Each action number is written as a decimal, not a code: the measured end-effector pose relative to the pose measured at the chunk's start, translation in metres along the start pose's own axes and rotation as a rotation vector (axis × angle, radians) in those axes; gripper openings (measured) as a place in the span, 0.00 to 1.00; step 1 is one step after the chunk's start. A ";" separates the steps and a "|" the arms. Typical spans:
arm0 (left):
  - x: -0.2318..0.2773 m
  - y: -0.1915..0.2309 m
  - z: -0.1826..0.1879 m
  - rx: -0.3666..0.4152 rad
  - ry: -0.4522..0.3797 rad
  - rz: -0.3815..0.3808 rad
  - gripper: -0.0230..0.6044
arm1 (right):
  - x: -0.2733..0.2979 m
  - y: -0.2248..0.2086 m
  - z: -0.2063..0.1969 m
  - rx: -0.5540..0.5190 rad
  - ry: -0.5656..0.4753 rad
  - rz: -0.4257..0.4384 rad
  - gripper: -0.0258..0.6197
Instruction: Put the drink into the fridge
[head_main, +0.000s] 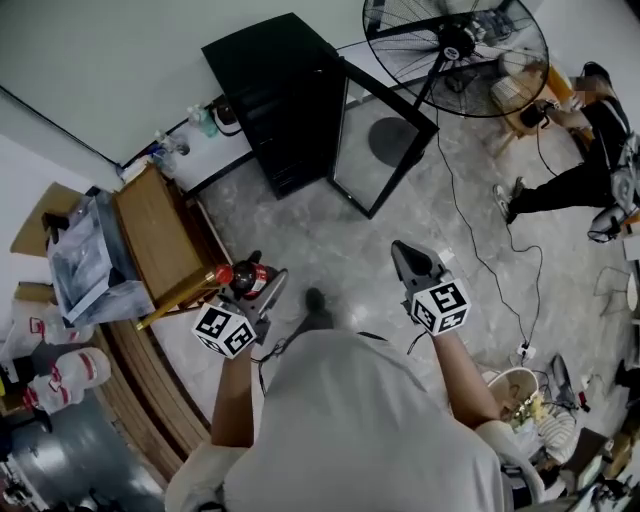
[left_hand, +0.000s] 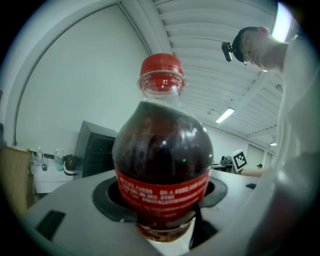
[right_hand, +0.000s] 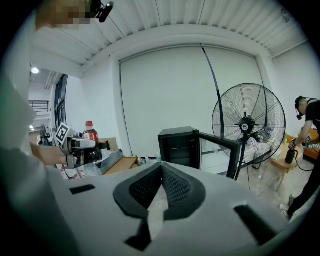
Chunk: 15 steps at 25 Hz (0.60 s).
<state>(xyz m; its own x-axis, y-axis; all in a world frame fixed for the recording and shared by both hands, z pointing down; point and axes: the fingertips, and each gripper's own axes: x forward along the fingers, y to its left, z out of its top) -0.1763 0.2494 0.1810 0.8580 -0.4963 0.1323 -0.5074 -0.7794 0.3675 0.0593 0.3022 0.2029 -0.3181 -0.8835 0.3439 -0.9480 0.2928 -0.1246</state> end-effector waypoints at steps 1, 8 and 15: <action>0.003 0.010 0.002 0.001 0.002 -0.009 0.50 | 0.010 0.001 0.003 -0.001 0.002 -0.004 0.04; 0.021 0.058 0.017 0.008 0.032 -0.043 0.50 | 0.063 0.007 0.017 0.003 0.019 -0.010 0.04; 0.038 0.079 0.017 -0.027 0.048 -0.034 0.50 | 0.097 -0.005 0.022 0.008 0.045 0.008 0.04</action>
<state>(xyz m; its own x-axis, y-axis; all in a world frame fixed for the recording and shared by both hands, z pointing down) -0.1853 0.1629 0.1993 0.8779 -0.4500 0.1634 -0.4761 -0.7846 0.3972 0.0336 0.2076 0.2167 -0.3263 -0.8634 0.3847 -0.9453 0.2969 -0.1353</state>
